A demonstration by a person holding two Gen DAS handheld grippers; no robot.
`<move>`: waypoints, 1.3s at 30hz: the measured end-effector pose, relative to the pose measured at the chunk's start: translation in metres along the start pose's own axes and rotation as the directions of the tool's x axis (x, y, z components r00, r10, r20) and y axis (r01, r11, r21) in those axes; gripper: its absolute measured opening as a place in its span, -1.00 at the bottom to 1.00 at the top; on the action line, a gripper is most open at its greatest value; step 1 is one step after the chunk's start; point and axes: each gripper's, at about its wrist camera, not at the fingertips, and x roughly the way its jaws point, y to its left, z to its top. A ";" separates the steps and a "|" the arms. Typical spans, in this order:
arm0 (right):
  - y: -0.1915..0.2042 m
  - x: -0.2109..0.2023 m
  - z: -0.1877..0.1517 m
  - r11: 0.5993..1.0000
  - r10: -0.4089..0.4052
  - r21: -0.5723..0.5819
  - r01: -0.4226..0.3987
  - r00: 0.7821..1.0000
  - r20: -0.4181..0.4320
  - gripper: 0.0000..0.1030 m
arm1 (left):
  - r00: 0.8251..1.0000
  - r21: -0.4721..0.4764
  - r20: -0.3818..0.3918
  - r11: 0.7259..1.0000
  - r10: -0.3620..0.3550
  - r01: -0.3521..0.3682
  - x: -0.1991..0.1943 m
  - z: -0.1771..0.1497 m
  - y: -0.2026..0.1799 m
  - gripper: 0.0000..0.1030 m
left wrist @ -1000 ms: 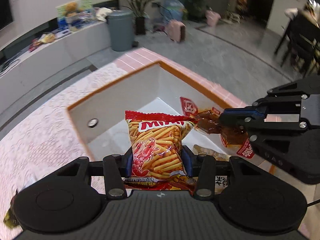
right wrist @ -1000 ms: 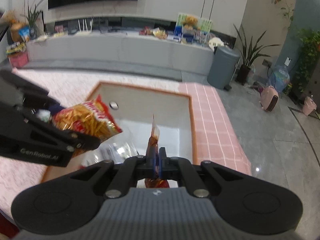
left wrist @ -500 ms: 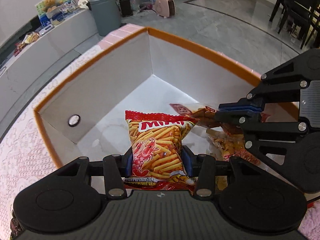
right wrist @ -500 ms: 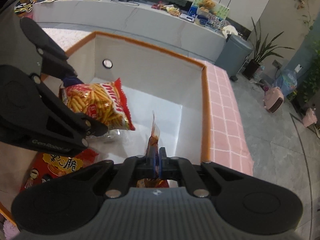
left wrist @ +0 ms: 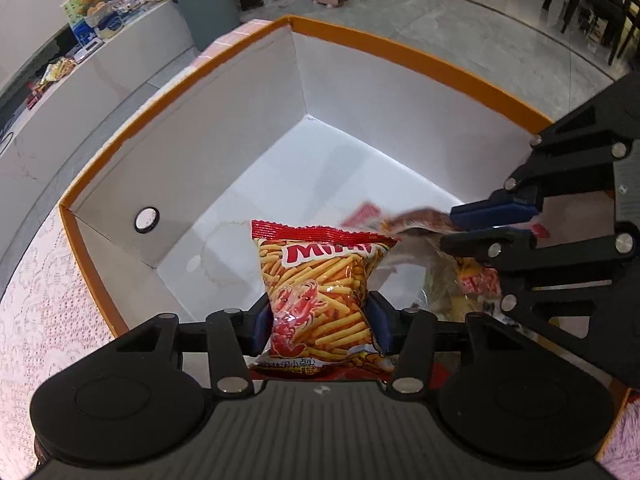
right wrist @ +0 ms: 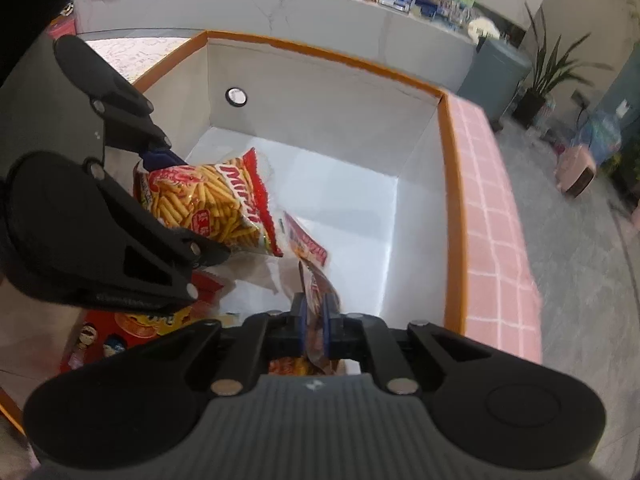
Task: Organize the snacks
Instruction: 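Carry both packs over the orange box and release them inside, then move both open tools back toward the remaining snacks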
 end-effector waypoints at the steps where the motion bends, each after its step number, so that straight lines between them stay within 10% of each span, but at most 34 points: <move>1: 0.000 0.000 0.001 1.000 0.008 0.002 -0.008 1.000 -0.010 -0.84 | 1.000 0.004 -0.005 1.000 -0.001 0.001 -0.001 0.000 -0.001 0.20; 6: 0.002 -0.004 0.007 0.999 0.036 0.007 -0.035 0.999 -0.039 -0.75 | 1.000 0.038 -0.003 0.999 0.025 -0.025 -0.012 -0.001 -0.005 0.24; 16: 0.003 -0.046 0.012 0.998 0.066 0.029 -0.064 0.996 -0.067 0.14 | 0.999 0.007 0.035 0.999 0.032 -0.032 -0.053 -0.003 0.001 0.45; 21: 0.008 -0.069 0.010 0.996 0.064 0.056 -0.062 0.997 -0.032 0.19 | 0.991 -0.040 0.128 0.998 0.049 -0.044 -0.089 -0.017 0.006 0.45; 29: 0.025 -0.108 -0.003 0.968 0.058 0.234 -0.089 0.989 0.137 0.20 | 0.937 -0.196 0.298 0.973 0.181 -0.126 -0.148 -0.061 0.022 0.46; 39: 0.103 -0.139 -0.024 0.960 -0.004 0.258 -0.104 0.923 0.386 0.46 | 0.869 -0.425 0.376 0.893 0.322 -0.147 -0.199 -0.149 0.049 0.51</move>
